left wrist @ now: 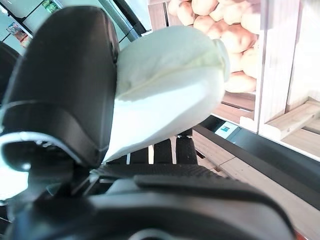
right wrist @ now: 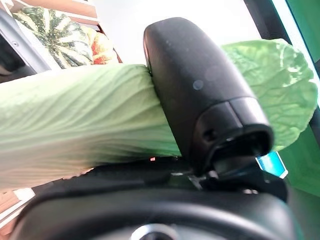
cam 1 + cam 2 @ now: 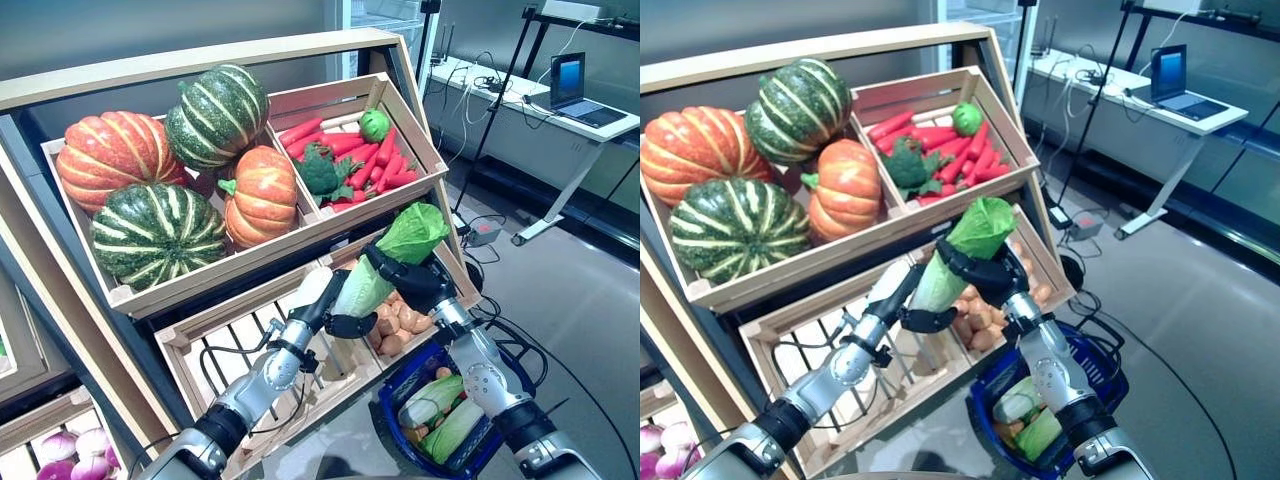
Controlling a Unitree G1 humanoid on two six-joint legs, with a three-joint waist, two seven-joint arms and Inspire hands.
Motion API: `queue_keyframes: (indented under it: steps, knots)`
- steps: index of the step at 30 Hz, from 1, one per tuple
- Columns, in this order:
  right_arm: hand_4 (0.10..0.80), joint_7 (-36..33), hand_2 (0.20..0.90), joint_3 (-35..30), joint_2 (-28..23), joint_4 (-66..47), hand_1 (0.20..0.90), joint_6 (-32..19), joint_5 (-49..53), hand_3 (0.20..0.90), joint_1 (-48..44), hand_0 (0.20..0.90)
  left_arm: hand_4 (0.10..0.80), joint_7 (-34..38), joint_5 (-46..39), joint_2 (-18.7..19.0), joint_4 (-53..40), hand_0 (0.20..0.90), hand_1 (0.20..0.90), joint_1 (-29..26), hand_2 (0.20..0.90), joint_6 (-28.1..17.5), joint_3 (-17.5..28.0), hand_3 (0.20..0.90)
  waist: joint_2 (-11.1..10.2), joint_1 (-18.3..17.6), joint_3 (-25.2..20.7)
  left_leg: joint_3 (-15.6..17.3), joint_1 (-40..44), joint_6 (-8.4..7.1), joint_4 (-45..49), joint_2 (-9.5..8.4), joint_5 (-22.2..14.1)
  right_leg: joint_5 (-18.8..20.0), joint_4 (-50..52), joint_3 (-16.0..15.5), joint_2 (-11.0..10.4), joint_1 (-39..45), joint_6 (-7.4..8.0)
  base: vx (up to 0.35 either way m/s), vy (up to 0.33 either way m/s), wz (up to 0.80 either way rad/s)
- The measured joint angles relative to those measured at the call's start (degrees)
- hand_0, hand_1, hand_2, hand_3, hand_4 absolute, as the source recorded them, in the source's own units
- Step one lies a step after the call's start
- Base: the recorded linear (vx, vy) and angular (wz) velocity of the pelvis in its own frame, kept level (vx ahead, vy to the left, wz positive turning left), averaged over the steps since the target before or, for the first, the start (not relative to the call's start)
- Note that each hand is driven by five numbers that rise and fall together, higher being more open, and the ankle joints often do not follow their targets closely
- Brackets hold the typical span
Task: Put vegetables into the basket
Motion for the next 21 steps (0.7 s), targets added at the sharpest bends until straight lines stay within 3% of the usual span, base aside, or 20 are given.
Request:
queue_keyframes:
  steps: [6,7,8,21]
  knots:
    - [0.400,-0.01,0.300,-0.04,0.05,0.00,0.300,-0.01,0.00,0.300,0.00,0.300,0.400,0.00,0.00,-0.01,-0.02,0.300,0.300,0.00,0.300,-0.02,-0.10,0.300,0.00,0.11,0.00,-0.03,-0.02,0.00,0.00,0.00,0.00,0.00,0.00,-0.02,0.00,0.00,0.00,0.000,0.000,0.00]
    - [0.400,-0.01,0.300,-0.04,0.05,0.00,0.300,-0.01,0.00,0.300,0.00,0.300,0.482,0.00,0.00,-0.01,-0.02,0.422,0.422,0.00,0.422,-0.02,-0.10,0.422,0.00,0.11,0.00,-0.03,-0.02,0.00,0.00,0.00,0.00,0.00,0.00,-0.02,0.00,0.00,0.00,0.000,0.000,0.00]
    - [0.400,-0.01,0.300,-0.05,0.05,0.00,0.300,-0.01,0.00,0.300,0.00,0.300,0.800,0.00,0.00,-0.01,-0.02,0.900,0.900,0.00,0.900,-0.01,-0.12,0.900,0.00,0.10,0.00,-0.04,-0.03,0.00,0.00,0.00,0.00,0.00,0.00,-0.02,0.00,0.00,0.00,0.000,0.000,0.00]
    - [0.400,-1.72,0.300,-0.39,-1.28,0.00,0.300,0.00,-0.03,0.300,-0.03,0.300,0.800,-1.09,0.06,-0.37,3.05,0.900,0.900,0.07,0.900,-0.05,-0.98,0.900,-0.03,0.00,0.01,0.00,-0.03,0.00,-0.01,0.01,0.00,0.00,0.00,-0.01,0.01,-0.02,0.00,0.000,0.000,0.00]
